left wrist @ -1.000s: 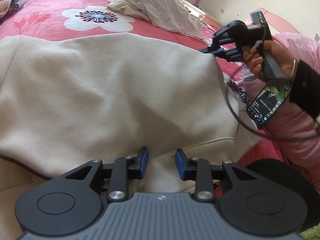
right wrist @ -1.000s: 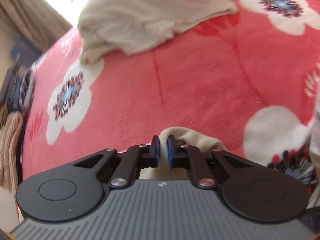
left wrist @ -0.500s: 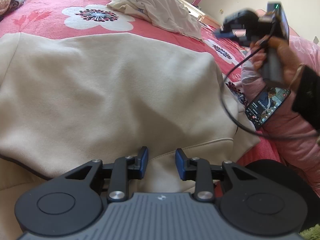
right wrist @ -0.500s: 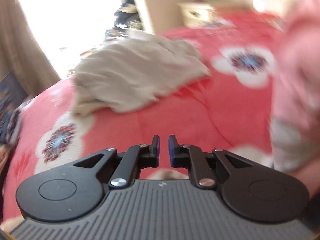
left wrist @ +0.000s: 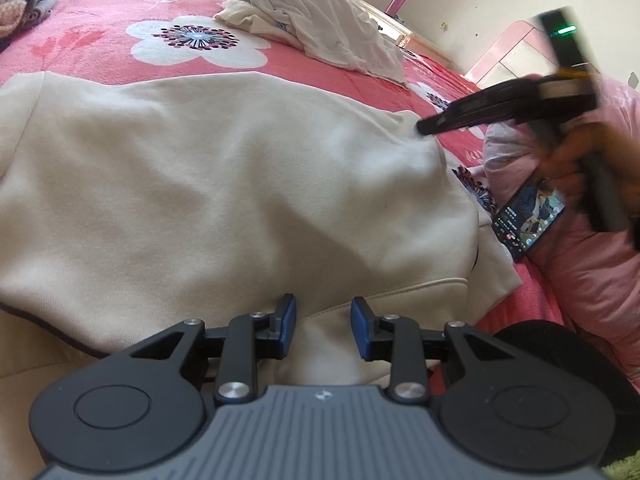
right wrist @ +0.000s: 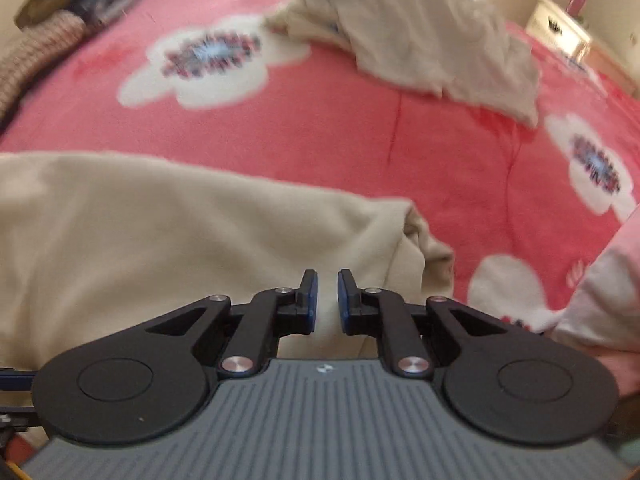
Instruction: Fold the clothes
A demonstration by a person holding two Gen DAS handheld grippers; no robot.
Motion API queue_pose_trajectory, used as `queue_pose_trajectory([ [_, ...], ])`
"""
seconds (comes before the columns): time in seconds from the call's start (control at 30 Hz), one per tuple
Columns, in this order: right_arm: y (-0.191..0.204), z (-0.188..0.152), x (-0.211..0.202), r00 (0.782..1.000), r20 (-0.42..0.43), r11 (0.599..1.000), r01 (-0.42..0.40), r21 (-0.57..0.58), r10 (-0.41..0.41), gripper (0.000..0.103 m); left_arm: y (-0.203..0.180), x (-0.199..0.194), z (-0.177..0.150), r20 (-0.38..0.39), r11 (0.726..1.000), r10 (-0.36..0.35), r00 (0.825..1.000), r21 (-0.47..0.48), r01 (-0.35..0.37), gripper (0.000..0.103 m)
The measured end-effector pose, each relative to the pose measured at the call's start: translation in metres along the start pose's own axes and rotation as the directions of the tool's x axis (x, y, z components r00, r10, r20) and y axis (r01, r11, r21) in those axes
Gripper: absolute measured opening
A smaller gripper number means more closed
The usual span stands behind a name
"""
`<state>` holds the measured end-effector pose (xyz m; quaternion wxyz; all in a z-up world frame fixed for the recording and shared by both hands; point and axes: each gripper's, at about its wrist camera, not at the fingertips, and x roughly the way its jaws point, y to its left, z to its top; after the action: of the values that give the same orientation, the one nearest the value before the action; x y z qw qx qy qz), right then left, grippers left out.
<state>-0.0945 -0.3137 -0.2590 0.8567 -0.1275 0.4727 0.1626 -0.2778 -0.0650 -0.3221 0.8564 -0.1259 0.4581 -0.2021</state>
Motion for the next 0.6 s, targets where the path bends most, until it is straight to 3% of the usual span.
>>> queue_pose_trajectory([
  [0.1,0.019,-0.015,-0.023,0.999,-0.02,0.996,-0.027,-0.089,0.025,0.009,-0.002,0.0,0.0,0.005,1.0,0.01,1.0,0.025,-0.01,0.033],
  [0.17,0.025,-0.032,-0.007,0.994,-0.112,0.995,-0.007,-0.103,-0.005,0.01,-0.003,0.0,-0.001,0.008,0.999,0.012,1.0,0.037,-0.013,0.033],
  [0.23,0.025,-0.06,0.027,0.974,-0.219,0.99,0.024,-0.139,-0.054,0.01,-0.004,-0.001,-0.001,0.011,0.999,0.015,1.0,0.04,-0.016,0.033],
  [0.27,0.024,-0.069,0.027,0.982,-0.183,0.99,0.023,-0.14,-0.048,0.01,-0.004,-0.001,-0.001,0.012,0.999,0.02,1.0,0.041,-0.02,0.033],
  [0.37,0.033,-0.054,0.005,0.977,-0.191,0.993,0.078,-0.092,-0.095,0.011,-0.01,-0.009,-0.001,0.02,0.998,0.052,0.998,0.046,-0.053,0.033],
  [0.4,0.04,-0.052,-0.008,0.985,-0.153,0.993,0.067,-0.102,-0.082,0.011,-0.013,-0.015,0.0,0.031,0.996,0.06,0.998,0.062,-0.062,0.034],
  [0.5,0.069,-0.049,-0.046,0.999,-0.031,0.992,0.006,-0.123,-0.01,0.011,-0.01,-0.044,0.003,0.139,0.994,0.09,0.986,0.055,-0.098,0.042],
  [0.57,0.084,-0.049,-0.055,0.997,0.005,0.991,-0.078,-0.108,0.079,0.01,-0.003,-0.063,0.005,0.214,0.992,0.119,0.97,0.025,-0.127,0.044],
  [0.6,0.091,-0.05,-0.056,0.992,0.015,0.988,-0.12,-0.099,0.122,0.011,0.008,-0.068,0.006,0.226,0.986,0.164,0.96,-0.034,-0.161,0.045],
])
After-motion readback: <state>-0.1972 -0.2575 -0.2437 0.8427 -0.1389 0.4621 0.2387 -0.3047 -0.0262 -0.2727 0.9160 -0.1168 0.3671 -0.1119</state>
